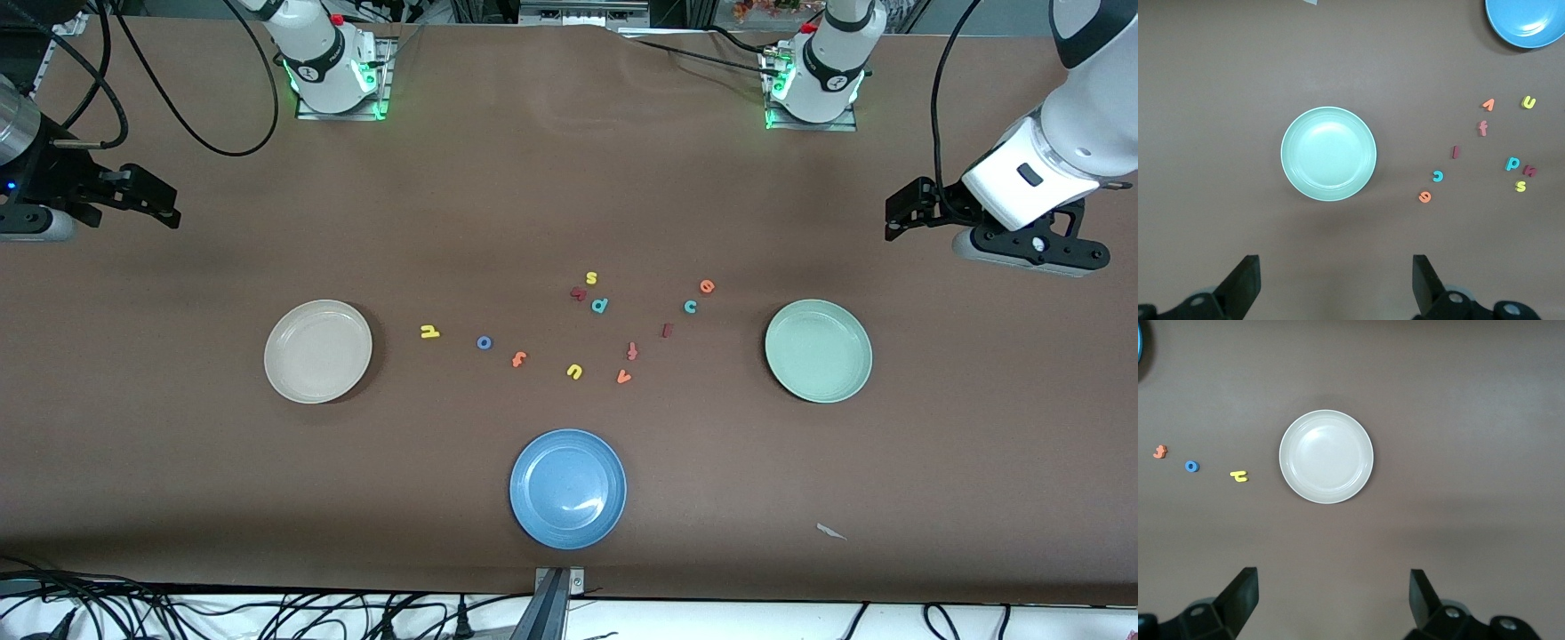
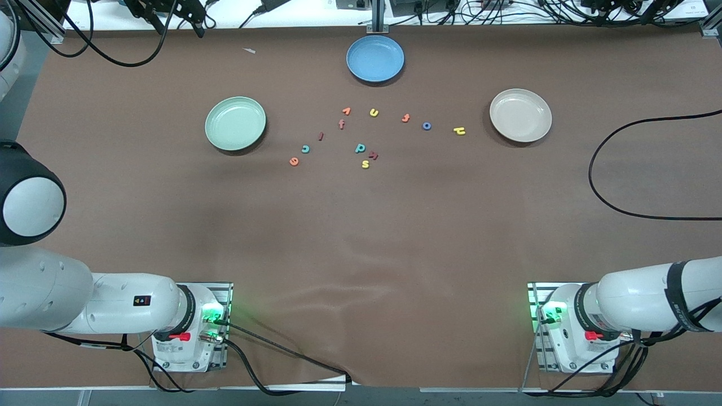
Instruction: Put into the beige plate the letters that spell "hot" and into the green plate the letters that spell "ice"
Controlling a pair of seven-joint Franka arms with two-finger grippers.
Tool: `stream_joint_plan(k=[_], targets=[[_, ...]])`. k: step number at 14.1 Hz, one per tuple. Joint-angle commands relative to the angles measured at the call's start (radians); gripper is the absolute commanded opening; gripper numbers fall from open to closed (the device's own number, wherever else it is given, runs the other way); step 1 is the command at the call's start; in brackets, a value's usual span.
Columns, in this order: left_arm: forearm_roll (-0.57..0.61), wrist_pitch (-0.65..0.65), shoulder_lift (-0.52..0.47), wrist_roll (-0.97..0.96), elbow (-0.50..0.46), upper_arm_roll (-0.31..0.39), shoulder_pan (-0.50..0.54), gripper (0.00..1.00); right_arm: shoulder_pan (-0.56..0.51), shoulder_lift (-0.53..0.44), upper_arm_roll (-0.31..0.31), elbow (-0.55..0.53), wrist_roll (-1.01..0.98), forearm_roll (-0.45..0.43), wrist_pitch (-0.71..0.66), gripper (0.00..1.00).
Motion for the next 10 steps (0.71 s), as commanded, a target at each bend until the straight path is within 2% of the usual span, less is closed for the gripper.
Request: stream_joint_plan(k=[1,10], targets=[[0.033,-0.024,0.01,0.0,0.028,0.003,-0.009,1.0,0.006,0.001,0.003,0.009,0.003,-0.017,0.004,1.0],[0.033,-0.021,0.013,0.001,0.03,0.002,-0.012,1.0,0.01,0.002,0.003,0.007,0.005,-0.017,0.017,1.0]])
